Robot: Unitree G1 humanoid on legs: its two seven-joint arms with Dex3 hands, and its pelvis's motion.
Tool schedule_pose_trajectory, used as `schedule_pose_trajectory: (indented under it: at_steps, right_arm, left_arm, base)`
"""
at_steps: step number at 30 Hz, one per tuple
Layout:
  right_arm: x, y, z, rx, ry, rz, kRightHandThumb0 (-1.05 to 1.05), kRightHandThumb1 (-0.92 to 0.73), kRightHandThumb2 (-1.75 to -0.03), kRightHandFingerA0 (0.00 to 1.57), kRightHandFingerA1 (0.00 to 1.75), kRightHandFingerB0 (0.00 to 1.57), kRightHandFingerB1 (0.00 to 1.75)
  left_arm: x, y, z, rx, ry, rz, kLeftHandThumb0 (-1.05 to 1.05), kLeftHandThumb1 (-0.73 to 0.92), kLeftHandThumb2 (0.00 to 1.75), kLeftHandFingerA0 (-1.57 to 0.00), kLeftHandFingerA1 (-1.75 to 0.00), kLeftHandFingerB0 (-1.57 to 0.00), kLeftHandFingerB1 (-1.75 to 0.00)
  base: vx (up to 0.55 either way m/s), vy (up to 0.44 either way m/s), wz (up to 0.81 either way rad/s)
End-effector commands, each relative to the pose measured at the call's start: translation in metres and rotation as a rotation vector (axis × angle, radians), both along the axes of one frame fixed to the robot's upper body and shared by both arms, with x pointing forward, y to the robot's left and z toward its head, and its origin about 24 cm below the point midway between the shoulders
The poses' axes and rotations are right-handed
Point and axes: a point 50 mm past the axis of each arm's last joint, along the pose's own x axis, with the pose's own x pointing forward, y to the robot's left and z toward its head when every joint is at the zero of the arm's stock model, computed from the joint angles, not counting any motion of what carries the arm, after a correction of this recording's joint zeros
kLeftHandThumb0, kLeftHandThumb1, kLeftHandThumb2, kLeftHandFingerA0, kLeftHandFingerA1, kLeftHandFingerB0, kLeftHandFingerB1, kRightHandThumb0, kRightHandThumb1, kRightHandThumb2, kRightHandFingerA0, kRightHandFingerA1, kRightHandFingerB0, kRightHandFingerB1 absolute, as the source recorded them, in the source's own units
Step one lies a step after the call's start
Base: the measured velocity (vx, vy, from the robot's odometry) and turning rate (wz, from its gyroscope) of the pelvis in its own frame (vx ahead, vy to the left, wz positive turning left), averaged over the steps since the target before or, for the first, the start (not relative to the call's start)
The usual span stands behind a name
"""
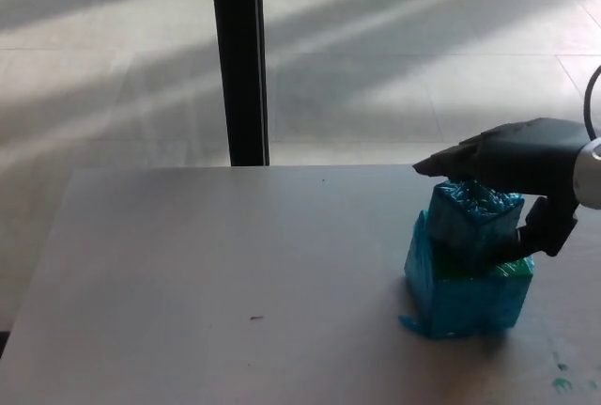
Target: The robot uses its right hand to pick up the small cube kept on the middle on the desk and place it on the bigger cube kept next to it
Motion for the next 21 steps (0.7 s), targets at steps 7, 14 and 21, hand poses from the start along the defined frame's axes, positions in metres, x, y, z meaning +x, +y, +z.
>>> schedule_pose_trajectory:
  at_steps: [7,14,21]
  right_arm:
    - [-0.006,-0.028,0.053,0.025,-0.103,-0.059,-0.91,-0.52,-0.87,0.00,0.01,0.00,0.00]
    - [-0.022,-0.067,0.086,0.057,-0.159,-0.146,-0.91,-0.52,-0.89,0.00,0.00,0.02,0.00]
    - [-0.054,-0.134,0.095,0.114,-0.230,-0.310,-0.82,-0.48,-0.82,0.00,0.02,0.08,0.15]
  left_arm:
    - [-0.010,0.005,0.002,0.035,0.006,0.003,-0.84,0.62,0.99,-0.31,-0.50,-0.23,-0.45]
    - [-0.013,0.006,0.002,0.015,0.005,-0.001,-0.84,0.79,0.65,-0.34,-0.37,-0.25,-0.31]
    - [-0.012,0.007,0.003,0.022,0.013,-0.003,-0.83,0.62,0.99,-0.28,-0.49,-0.18,-0.43]
  base:
    - [0.00,0.000,0.00]
    - [0.00,0.000,0.00]
    - [0.00,0.000,0.00]
